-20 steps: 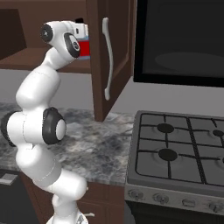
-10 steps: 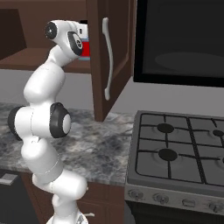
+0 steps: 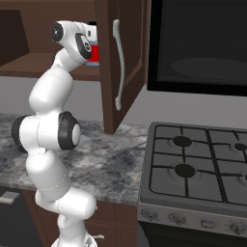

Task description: Sort all alcoholic drinks to one cabinet, and non-alcoholic drinks to the other.

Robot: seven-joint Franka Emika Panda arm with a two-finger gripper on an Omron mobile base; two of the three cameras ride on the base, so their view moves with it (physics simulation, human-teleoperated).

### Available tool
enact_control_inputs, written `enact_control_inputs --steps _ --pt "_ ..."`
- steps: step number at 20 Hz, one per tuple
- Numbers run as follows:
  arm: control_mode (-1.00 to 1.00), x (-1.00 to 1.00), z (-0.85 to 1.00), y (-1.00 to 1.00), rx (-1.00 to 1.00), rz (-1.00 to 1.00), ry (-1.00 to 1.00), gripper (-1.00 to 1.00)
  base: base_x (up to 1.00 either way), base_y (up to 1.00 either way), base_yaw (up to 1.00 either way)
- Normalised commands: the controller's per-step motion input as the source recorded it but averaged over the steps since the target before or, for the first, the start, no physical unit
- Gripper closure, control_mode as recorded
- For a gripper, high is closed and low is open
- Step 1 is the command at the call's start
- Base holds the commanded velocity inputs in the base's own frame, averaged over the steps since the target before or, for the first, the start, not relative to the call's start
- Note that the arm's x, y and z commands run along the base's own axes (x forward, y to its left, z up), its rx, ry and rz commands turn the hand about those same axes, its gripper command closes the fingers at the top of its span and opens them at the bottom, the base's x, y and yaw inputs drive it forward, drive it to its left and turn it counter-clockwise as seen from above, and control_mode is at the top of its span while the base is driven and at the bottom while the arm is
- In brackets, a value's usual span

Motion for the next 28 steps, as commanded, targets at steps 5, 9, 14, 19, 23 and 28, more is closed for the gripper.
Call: enact_control_inputs --steps 5,9,14,19,23,28 --pt "-1.00 0.05 -0.20 0.00 0.01 -0.01 0.00 1.00 0.00 0.00 0.00" --pt "-1.00 0.00 -0.18 0.00 0.01 -0.01 0.00 -1.00 0.00 0.00 0.00" --pt "-1.00 0.00 -0.14 0.00 0.00 0.00 -0.02 -1.00 0.00 0.00 0.00" --pt "-1.00 -0.01 -0.05 0.00 0.00 0.00 -0.14 -1.00 0.00 0.00 0.00" --pt "-1.00 -0.16 0.05 0.00 0.00 0.00 -0.19 -1.00 0.00 0.00 0.00" --pt "-1.00 -0.40 0.09 0.00 0.00 0.00 -0.12 -1.00 0.00 0.00 0.00"
